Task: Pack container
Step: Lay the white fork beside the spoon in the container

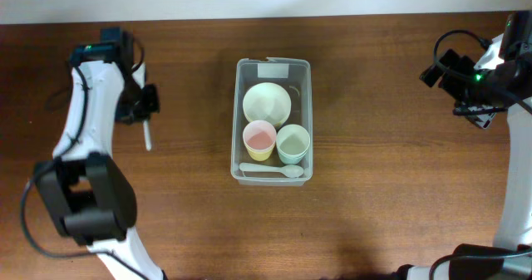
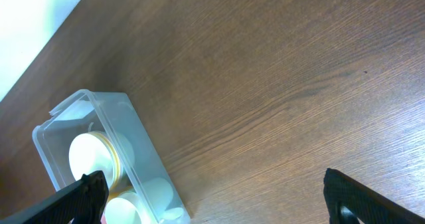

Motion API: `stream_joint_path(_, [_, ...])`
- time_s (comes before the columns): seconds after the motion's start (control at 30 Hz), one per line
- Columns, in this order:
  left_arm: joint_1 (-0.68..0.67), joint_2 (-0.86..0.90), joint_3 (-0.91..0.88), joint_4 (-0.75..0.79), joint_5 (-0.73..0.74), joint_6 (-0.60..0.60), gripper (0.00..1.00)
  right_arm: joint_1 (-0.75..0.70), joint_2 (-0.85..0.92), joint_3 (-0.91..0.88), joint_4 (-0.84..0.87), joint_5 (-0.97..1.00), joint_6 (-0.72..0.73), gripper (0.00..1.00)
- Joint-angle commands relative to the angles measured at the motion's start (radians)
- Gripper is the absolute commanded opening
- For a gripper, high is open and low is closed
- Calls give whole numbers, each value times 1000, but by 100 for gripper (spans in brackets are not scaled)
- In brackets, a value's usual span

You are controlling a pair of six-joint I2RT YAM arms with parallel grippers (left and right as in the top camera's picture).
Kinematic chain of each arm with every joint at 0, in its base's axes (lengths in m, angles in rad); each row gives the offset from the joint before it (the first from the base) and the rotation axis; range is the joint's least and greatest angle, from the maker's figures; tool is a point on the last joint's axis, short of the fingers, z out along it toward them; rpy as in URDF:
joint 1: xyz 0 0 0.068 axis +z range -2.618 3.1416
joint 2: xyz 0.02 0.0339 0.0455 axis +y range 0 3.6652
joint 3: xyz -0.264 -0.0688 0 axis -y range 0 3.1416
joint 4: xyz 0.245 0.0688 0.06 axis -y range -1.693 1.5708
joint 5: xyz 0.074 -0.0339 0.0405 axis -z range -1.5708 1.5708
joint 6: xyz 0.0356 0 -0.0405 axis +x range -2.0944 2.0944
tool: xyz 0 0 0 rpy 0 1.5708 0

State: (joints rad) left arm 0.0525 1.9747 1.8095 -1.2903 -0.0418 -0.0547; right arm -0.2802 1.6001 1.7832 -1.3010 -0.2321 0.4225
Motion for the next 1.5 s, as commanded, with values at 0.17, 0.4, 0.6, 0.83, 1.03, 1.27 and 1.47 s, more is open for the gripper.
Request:
stream_joint_path(0.17, [-281,-221,29,-10,5,351,1,-2,-6,10,3,9,4,99])
stream_joint_path(0.4, [-531,-223,11,-114,209,925,1,-2,-6,10,3,9,4,99])
stream_joint_path(0.6, [-693,-223,-84,-121,222,1179,1,-2,-6,10,3,9,4,99])
stream_joint_path(0.83, [-741,-220,-228,-15,162,1257,1,-2,-6,10,3,9,4,99])
stream_joint_path(1.03, [-732,-220,-312,148,138,1259,5,-2,-6,10,3,9,4,99])
stream_joint_path(1.27, [-711,-218,-338,206,138,1260,19,-2,-6,10,3,9,4,99])
stream_joint_path(1.47, [-710,-226,-331,190,17,1192,100,-2,-6,10,3,9,4,99])
